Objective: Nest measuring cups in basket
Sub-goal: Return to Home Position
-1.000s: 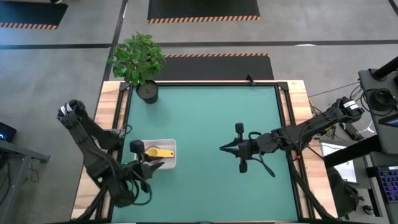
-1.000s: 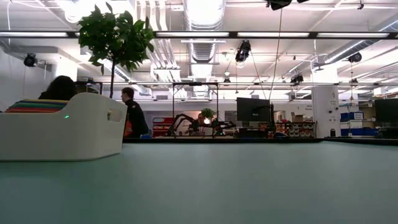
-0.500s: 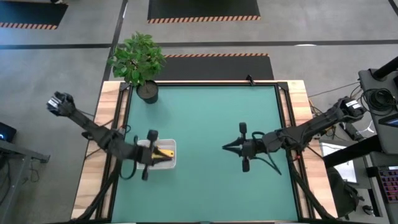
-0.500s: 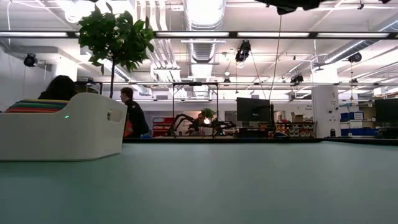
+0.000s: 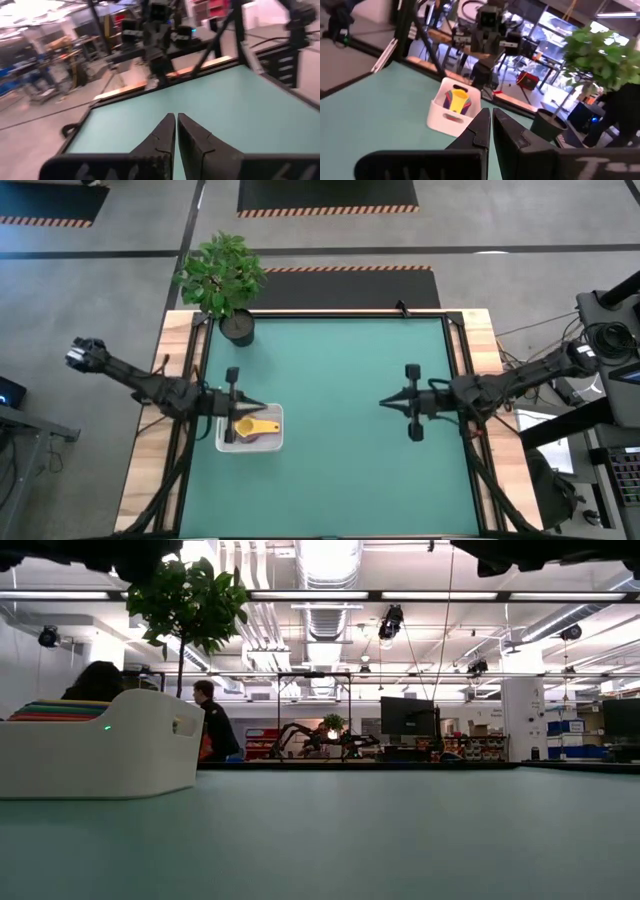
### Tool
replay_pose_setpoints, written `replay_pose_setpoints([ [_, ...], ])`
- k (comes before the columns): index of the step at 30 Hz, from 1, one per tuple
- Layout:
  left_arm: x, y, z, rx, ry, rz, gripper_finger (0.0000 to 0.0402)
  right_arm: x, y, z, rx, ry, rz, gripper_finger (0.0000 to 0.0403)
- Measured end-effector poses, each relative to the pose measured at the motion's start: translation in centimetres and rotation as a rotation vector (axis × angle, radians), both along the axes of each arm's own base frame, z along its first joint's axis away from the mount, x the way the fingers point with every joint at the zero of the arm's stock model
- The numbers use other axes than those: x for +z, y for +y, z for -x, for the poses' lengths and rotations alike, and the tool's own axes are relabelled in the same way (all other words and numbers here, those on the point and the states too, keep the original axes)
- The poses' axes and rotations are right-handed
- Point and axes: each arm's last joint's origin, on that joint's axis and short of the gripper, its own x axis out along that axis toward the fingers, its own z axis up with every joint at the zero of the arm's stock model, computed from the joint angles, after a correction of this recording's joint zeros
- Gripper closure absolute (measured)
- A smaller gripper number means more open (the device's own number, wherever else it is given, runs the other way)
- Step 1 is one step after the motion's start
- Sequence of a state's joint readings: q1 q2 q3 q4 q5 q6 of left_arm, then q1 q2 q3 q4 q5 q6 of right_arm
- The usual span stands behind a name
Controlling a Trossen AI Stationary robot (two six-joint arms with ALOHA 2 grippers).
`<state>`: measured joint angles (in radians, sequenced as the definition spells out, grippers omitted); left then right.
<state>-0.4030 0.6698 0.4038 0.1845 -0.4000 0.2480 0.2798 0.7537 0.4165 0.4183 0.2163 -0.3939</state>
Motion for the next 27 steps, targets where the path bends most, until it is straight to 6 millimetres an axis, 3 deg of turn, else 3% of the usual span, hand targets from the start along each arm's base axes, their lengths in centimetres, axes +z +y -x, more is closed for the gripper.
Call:
replay_pose_setpoints([
  [9, -1.4, 2.3, 1.7, 0.061, -0.050, 0.022, 0.0402, -2.0, -2.4, 2.7, -0.067, -0.046, -0.047, 0.0394],
  [14, -1.7, 2.8, 3.0, 0.068, -0.079, 0.032, 0.0402, -3.0, -2.7, 4.3, -0.071, -0.087, -0.073, 0.0394],
  [19, -1.2, 3.3, 4.6, 0.081, -0.154, 0.053, 0.0402, -2.8, -3.0, 6.0, -0.074, -0.179, -0.075, 0.0394],
  [27, -2.9, 3.7, 6.0, 0.086, -0.206, 0.073, 0.0402, -3.4, -3.3, 7.5, -0.077, -0.223, -0.048, 0.0394],
])
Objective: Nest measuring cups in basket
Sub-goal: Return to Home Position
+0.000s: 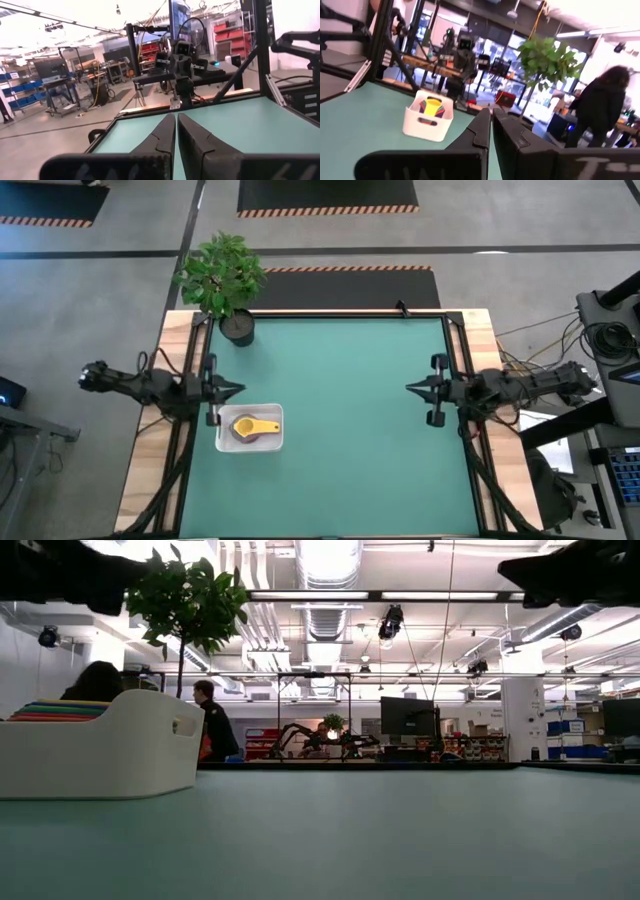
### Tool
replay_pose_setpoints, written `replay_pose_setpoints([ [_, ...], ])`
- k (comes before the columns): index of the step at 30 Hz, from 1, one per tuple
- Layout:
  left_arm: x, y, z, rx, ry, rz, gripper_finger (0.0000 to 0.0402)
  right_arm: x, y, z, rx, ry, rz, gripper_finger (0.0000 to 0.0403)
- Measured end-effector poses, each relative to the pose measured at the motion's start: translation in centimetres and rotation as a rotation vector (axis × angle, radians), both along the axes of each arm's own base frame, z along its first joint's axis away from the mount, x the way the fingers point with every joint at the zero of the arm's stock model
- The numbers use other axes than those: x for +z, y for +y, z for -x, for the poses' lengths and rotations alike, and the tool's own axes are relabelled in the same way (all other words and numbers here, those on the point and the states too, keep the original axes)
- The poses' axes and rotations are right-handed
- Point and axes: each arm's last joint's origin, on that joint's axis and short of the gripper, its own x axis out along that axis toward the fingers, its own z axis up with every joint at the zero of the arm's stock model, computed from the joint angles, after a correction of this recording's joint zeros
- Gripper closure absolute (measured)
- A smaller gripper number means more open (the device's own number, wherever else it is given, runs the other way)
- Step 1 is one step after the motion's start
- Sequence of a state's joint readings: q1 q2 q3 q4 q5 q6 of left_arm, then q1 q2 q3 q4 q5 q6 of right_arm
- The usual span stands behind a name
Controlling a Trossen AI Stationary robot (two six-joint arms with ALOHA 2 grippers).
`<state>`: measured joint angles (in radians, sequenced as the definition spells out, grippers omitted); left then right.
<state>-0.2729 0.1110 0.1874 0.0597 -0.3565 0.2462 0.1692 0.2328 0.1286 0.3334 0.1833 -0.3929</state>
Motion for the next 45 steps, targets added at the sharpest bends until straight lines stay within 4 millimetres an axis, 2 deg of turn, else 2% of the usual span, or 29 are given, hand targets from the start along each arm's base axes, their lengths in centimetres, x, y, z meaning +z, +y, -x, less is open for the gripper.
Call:
replay_pose_setpoints([
  [6, -1.7, 0.2, 0.5, 0.003, -0.048, 0.014, 0.0402, -0.6, -0.1, 0.8, -0.011, -0.022, 0.037, 0.0394],
  [13, -2.7, 0.1, 0.1, 0.027, -0.067, 0.026, 0.0401, -1.3, -0.3, 1.8, -0.021, -0.032, 0.076, 0.0394],
  [17, -3.5, 0.0, -0.1, 0.019, -0.110, 0.039, 0.0401, -2.3, -0.2, 1.5, -0.013, 0.015, 0.094, 0.0394],
  [22, -3.2, 0.0, 0.0, -0.004, -0.137, 0.044, 0.0401, -3.7, -0.1, 1.2, 0.014, 0.053, 0.110, 0.0394],
  [27, -3.6, 0.0, -0.1, -0.004, -0.101, 0.031, 0.0401, -4.0, 0.1, 1.0, 0.072, 0.083, 0.107, 0.0394],
  [36, -3.5, 0.0, -0.2, -0.001, -0.090, 0.047, 0.0401, -4.5, -0.3, 0.9, -0.060, 0.139, 0.049, 0.0394],
  [45, -3.5, 0.0, -0.2, -0.001, -0.082, 0.045, 0.0401, -4.5, -0.3, 0.9, -0.057, 0.138, 0.040, 0.0394],
])
